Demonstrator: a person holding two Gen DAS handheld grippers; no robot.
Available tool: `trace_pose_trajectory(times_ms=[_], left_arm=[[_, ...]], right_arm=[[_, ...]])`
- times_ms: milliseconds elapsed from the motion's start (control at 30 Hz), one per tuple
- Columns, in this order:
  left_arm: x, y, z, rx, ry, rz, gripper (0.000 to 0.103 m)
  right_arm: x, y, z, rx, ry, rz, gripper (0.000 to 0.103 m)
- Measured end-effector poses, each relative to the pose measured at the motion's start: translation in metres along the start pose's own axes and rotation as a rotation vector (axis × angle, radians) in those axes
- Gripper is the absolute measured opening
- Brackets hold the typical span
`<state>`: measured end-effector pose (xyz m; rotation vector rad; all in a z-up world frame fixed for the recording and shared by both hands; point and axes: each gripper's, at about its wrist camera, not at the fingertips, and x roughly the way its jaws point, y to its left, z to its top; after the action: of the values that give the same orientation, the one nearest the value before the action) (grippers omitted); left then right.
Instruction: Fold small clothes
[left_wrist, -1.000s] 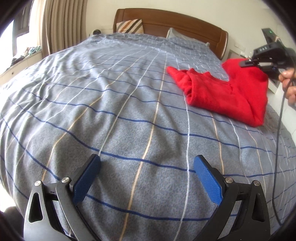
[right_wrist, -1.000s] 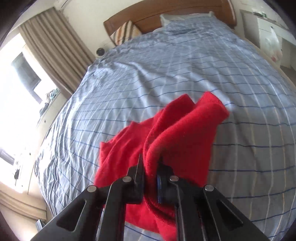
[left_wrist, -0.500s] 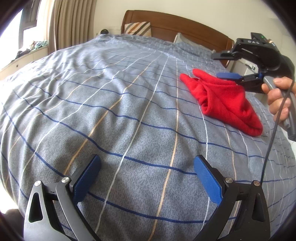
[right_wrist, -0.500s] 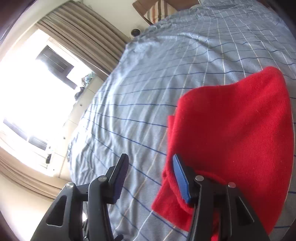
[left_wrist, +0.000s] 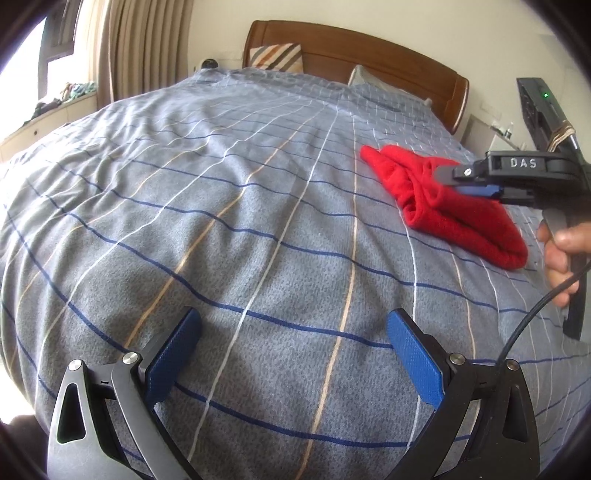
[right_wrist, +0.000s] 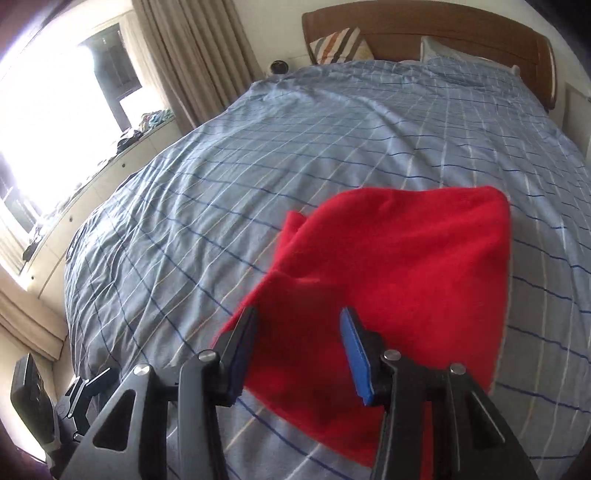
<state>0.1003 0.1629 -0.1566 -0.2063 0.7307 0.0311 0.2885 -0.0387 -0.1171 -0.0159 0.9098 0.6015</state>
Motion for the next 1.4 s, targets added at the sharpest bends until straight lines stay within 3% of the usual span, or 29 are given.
trace_pose_trajectory(times_ms=[67, 167, 300, 433, 600, 733, 833, 867, 933, 1000, 1100, 1233, 1400], left_arm=[[0.000, -0.001, -0.001, 0.010, -0.001, 0.003, 0.101], [0.000, -0.002, -0.002, 0.025, -0.001, 0.008, 0.101], [0.000, -0.001, -0.003, 0.018, 0.001, 0.005, 0.101], [0.000, -0.002, -0.003, 0.010, 0.000, 0.005, 0.101], [-0.002, -0.008, -0.006, 0.050, 0.006, 0.023, 0.101], [-0.019, -0.014, 0.008, 0.076, 0.009, -0.004, 0.101], [-0.028, -0.036, 0.045, 0.107, -0.022, -0.112, 0.101], [-0.024, -0.046, 0.063, 0.109, -0.011, -0.161, 0.102], [0.000, -0.068, 0.100, 0.088, 0.056, -0.264, 0.102], [0.031, -0.086, 0.131, 0.044, 0.107, -0.314, 0.102], [0.094, -0.112, 0.159, 0.070, 0.237, -0.269, 0.101], [0.147, -0.116, 0.153, 0.101, 0.358, -0.139, 0.101], [0.156, -0.102, 0.146, 0.080, 0.391, -0.176, 0.103]], right_arm=[[0.024, 0.025, -0.014, -0.062, 0.073, 0.029, 0.040], [0.024, 0.044, -0.027, -0.156, 0.099, 0.033, 0.040], [-0.032, 0.023, -0.026, -0.126, 0.015, 0.060, 0.040], [-0.075, -0.016, -0.035, -0.118, -0.024, -0.098, 0.040], [-0.044, -0.056, -0.069, -0.012, 0.124, -0.140, 0.041], [-0.054, -0.053, -0.082, 0.026, 0.070, -0.128, 0.041], [-0.073, -0.054, -0.083, 0.055, 0.036, -0.099, 0.060], [-0.078, -0.057, -0.083, 0.066, 0.018, -0.099, 0.068], [-0.086, -0.068, -0.080, 0.111, -0.021, -0.097, 0.069], [-0.089, -0.087, -0.073, 0.192, -0.047, -0.091, 0.069], [-0.087, -0.118, -0.061, 0.320, -0.091, -0.065, 0.072], [-0.063, -0.162, -0.045, 0.488, -0.070, 0.019, 0.075], [-0.020, -0.190, -0.030, 0.630, -0.067, 0.183, 0.075]])
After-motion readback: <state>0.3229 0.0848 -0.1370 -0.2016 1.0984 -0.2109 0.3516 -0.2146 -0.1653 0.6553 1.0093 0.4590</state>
